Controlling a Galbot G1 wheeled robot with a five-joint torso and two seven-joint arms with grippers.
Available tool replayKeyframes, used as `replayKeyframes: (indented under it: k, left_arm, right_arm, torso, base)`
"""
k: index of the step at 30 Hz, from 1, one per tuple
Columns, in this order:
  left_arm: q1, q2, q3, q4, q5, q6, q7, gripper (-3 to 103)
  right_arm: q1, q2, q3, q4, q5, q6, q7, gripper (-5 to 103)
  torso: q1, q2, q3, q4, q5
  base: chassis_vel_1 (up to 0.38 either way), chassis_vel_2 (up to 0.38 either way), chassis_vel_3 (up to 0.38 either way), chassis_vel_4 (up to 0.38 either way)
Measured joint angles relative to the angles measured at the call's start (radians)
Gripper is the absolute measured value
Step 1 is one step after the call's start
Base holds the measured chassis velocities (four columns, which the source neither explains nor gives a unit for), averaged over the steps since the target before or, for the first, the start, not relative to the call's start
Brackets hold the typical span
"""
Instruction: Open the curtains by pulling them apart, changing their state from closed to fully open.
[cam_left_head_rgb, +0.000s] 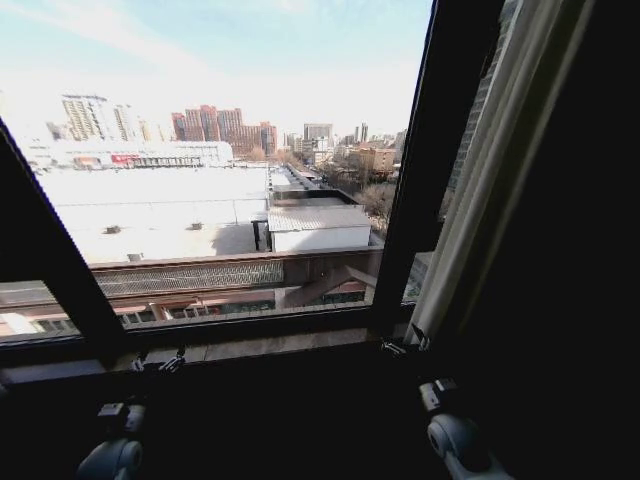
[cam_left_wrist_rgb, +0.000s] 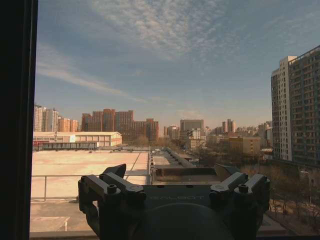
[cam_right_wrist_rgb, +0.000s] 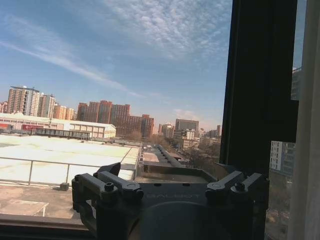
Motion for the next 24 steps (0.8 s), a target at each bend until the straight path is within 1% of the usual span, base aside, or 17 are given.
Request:
replayKeyframes:
  k: [6, 11, 14, 15, 17, 20, 24]
  left_arm:
    - [0.000, 0.000, 0.000, 0.000, 0.000, 0.000, 0.000, 99]
    - [0.000, 0.000, 0.000, 0.000, 0.000, 0.000, 0.000, 99]
    - [0.000, 0.000, 0.000, 0.000, 0.000, 0.000, 0.000, 99]
    - [0.000, 0.000, 0.000, 0.000, 0.000, 0.000, 0.000, 99]
    - [0.000, 0.000, 0.000, 0.000, 0.000, 0.000, 0.000, 99]
    - [0.000, 0.000, 0.000, 0.000, 0.000, 0.000, 0.000, 99]
    - [0.000, 0.000, 0.000, 0.000, 0.000, 0.000, 0.000, 99]
  right_arm:
    - [0.000, 0.000, 0.000, 0.000, 0.000, 0.000, 0.000, 100]
    - [0.000, 0.000, 0.000, 0.000, 0.000, 0.000, 0.000, 100]
    - [0.000, 0.000, 0.000, 0.000, 0.000, 0.000, 0.000, 100]
    - [0.000, 0.000, 0.000, 0.000, 0.000, 0.000, 0.000, 100]
    - [0.000, 0.000, 0.000, 0.000, 0.000, 0.000, 0.000, 100]
    - [0.000, 0.000, 0.000, 0.000, 0.000, 0.000, 0.000, 100]
    - [0.000, 0.000, 0.000, 0.000, 0.000, 0.000, 0.000, 100]
  torso:
    - [0.000, 0.000, 0.000, 0.0002, 0.0007]
    - [0.000, 0.000, 0.000, 0.0000, 0.0002]
    - [0.000, 0.000, 0.000, 0.0004, 0.0009]
    - [0.000, 0.000, 0.000, 0.0000, 0.0007]
    - [0.000, 0.000, 0.000, 0.0000, 0.0007]
    - [0.000, 0.000, 0.000, 0.0004, 0.0003]
    - [0.000, 0.000, 0.000, 0.0002, 0.0009]
  base:
    - [0.387, 0.321, -0.399, -0.318]
    - [0.373, 0.320, -0.369, -0.334]
    - [0.386, 0.340, -0.380, -0.320]
    - [0.394, 0.339, -0.383, -0.327]
    - [0.371, 0.339, -0.383, -0.333]
    - [0.362, 0.328, -0.356, -0.333]
    - [0.383, 0.339, -0.395, -0.335]
